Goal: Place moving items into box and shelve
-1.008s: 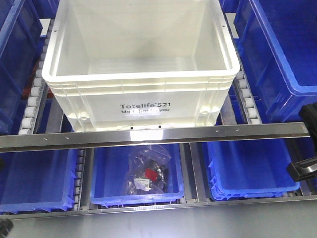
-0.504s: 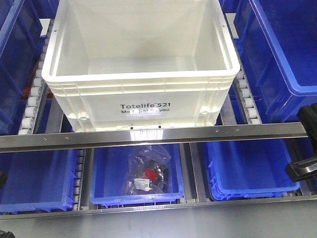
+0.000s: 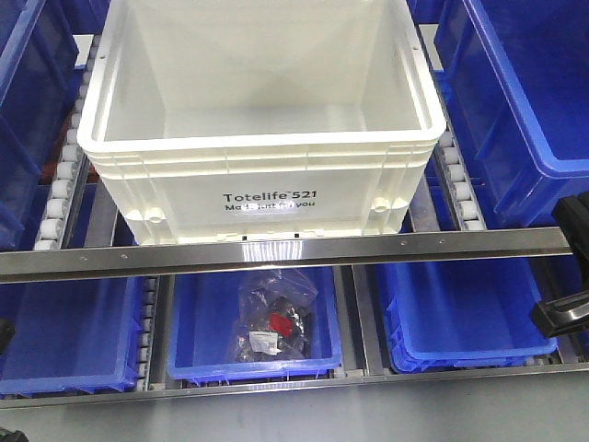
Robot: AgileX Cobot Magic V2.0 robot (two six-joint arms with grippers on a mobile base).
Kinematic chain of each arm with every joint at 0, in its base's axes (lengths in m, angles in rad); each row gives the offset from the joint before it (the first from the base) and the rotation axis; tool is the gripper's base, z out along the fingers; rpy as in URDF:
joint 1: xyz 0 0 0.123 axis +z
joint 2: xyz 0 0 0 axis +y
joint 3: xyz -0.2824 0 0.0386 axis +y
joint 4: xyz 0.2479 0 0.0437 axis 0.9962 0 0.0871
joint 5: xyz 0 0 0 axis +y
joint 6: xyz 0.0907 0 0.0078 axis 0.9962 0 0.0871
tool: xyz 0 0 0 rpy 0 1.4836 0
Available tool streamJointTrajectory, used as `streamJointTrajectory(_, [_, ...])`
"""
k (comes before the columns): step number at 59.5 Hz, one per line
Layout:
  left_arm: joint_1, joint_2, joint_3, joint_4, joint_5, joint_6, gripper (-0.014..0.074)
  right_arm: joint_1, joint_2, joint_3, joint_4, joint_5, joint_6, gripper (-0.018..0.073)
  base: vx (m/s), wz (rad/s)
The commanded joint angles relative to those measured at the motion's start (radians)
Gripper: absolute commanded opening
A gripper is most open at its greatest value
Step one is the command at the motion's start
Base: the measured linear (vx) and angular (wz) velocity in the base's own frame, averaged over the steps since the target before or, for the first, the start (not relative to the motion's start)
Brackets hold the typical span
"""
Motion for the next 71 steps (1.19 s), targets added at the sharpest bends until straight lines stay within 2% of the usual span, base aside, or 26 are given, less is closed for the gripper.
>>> streamJointTrajectory(1, [-0.004,-0.004,0.022,-0.010,-0.080,0.000,-0.0022,0.000,0.008,-0.027,-0.006,-0.086,-0.007,-0.0015,0.00,0.00])
streamJointTrajectory(8, [-0.004,-0.004,0.022,-0.010,-0.080,0.000,-0.0022,0.001,-0.006,0.001,-0.046,-0.072,0.026,-0.0015,0.00,0.00])
streamJointTrajectory(15, [-0.004,-0.004,0.022,-0.010,-0.080,0.000,-0.0022,0.003,-0.088,0.134,-0.129,-0.101,0.190,-0.0015,0.00,0.00])
streamJointTrajectory(21, [-0.004,-0.004,0.022,-0.010,-0.080,0.000,-0.0022,0.003,-0.218,0.271,-0.142,-0.126,0.262,-0.0015,0.00,0.00])
streamJointTrajectory(24, [-0.004,-0.004,0.022,-0.010,-0.080,0.000,-0.0022,0.003,-0.295,0.256,-0.136,0.017,0.285,-0.0015,0.00,0.00])
streamJointTrajectory(34, [-0.004,-0.004,0.022,-0.010,-0.080,0.000,-0.0022,0.001,-0.533,0.264,-0.140,0.192,0.270,-0.0015,0.00,0.00])
streamJointTrajectory(71, [-0.004,-0.004,0.022,-0.010,-0.078,0.000,-0.0022,0.002,-0.512,0.263,-0.140,0.200,0.268,-0.0015,0.00,0.00])
